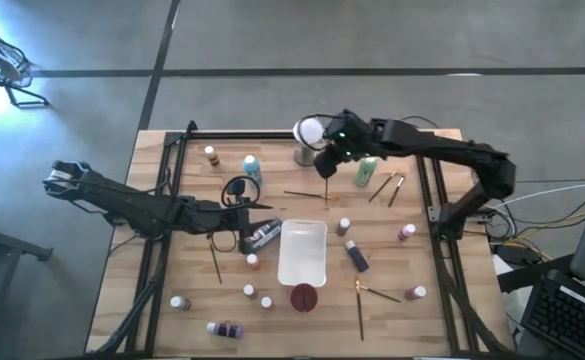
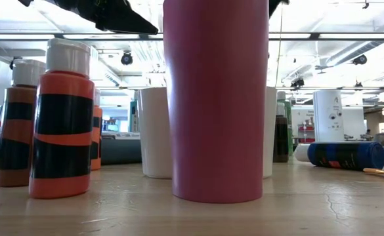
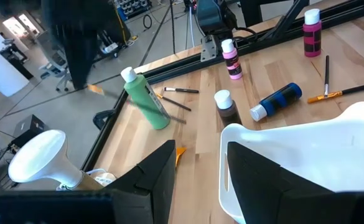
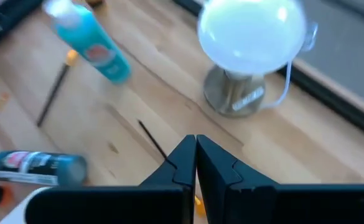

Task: Pick & Place Paint Supplies
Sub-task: Put the gold paint brush into the red cup

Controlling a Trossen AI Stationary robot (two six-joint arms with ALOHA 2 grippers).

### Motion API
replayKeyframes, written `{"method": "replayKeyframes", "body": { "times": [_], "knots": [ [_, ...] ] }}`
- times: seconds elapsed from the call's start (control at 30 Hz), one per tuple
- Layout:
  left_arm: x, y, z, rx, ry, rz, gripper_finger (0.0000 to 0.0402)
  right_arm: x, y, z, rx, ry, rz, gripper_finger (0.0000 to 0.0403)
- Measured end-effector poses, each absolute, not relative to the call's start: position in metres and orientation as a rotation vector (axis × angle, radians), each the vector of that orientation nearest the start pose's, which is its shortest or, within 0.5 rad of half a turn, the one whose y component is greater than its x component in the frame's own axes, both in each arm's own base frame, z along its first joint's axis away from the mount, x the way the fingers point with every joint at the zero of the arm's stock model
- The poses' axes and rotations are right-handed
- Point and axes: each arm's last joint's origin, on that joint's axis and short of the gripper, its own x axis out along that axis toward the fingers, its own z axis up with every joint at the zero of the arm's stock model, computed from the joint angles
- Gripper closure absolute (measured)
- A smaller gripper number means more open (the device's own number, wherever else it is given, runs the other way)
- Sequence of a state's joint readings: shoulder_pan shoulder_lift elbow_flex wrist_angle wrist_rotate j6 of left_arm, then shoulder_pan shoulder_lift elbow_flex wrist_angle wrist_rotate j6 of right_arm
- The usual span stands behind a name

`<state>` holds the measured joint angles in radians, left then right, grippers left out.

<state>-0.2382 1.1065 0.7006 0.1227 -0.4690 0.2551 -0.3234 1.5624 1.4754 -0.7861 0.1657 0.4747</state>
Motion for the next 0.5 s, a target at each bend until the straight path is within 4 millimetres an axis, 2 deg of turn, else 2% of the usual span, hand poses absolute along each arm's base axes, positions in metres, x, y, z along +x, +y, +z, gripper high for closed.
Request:
{"method": "replayKeyframes", "body": {
  "times": [0.13, 0.27, 0.4, 0.5],
  "knots": [
    [0.237, -0.044, 0.272, 0.355, 0.295, 0.194, 0.0250, 0.297, -0.079, 0.360, 0.413, 0.659, -0.649, 0.0395],
    [0.237, -0.044, 0.272, 0.355, 0.294, 0.194, 0.0250, 0.285, -0.049, 0.378, 0.327, 0.592, -0.632, 0.0395],
    [0.237, -0.044, 0.272, 0.353, 0.289, 0.195, 0.0250, 0.278, -0.020, 0.388, 0.244, 0.560, -0.577, 0.0395],
    [0.237, -0.044, 0.272, 0.353, 0.290, 0.195, 0.0250, 0.278, 0.003, 0.388, 0.203, 0.565, -0.504, 0.0395]
  ]
}}
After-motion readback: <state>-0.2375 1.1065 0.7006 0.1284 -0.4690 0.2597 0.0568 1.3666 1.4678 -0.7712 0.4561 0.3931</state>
